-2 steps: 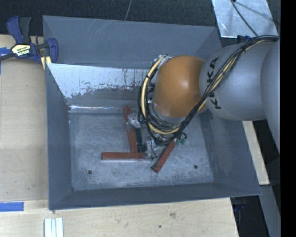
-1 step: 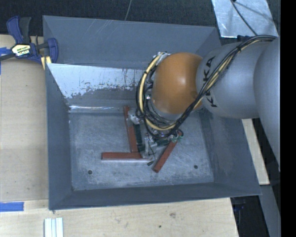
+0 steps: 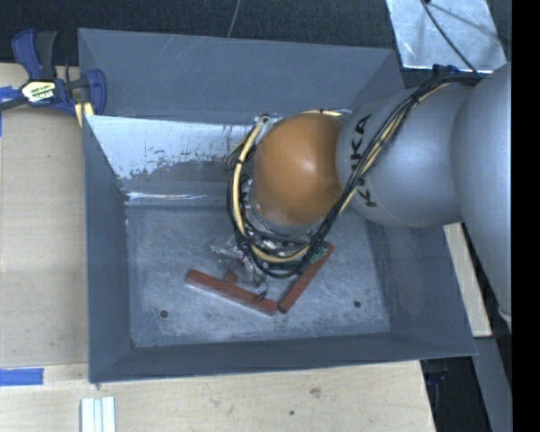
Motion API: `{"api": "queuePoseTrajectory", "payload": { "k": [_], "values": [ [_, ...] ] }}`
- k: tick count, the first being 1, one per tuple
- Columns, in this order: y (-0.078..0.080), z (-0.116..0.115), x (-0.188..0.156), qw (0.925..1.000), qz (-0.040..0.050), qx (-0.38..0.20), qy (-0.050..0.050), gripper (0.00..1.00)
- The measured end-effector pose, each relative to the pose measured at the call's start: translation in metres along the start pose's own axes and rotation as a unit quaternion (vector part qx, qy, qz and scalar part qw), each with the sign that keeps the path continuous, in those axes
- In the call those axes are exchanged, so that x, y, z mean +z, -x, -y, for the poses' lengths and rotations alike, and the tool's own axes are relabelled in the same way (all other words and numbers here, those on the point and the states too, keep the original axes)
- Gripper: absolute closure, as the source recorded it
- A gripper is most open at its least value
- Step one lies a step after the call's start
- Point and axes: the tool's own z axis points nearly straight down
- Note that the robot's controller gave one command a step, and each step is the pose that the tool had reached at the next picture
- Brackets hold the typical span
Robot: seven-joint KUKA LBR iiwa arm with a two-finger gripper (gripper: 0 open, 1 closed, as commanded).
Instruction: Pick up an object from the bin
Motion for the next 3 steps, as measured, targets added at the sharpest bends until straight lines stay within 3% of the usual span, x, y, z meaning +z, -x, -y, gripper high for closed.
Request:
{"api": "queuePoseTrajectory", "payload": {
  "k": [1, 2, 3],
  "values": [
    [0.000, 0.000, 0.000, 1.0000, -0.0001, 0.000, 0.000, 1.00],
    [0.008, -0.002, -0.043, 1.0000, -0.0067, 0.004, 0.005, 1.00],
    [-0.030, 0.065, -0.149, 1.0000, -0.0043, 0.003, 0.003, 1.00]
  ]
}}
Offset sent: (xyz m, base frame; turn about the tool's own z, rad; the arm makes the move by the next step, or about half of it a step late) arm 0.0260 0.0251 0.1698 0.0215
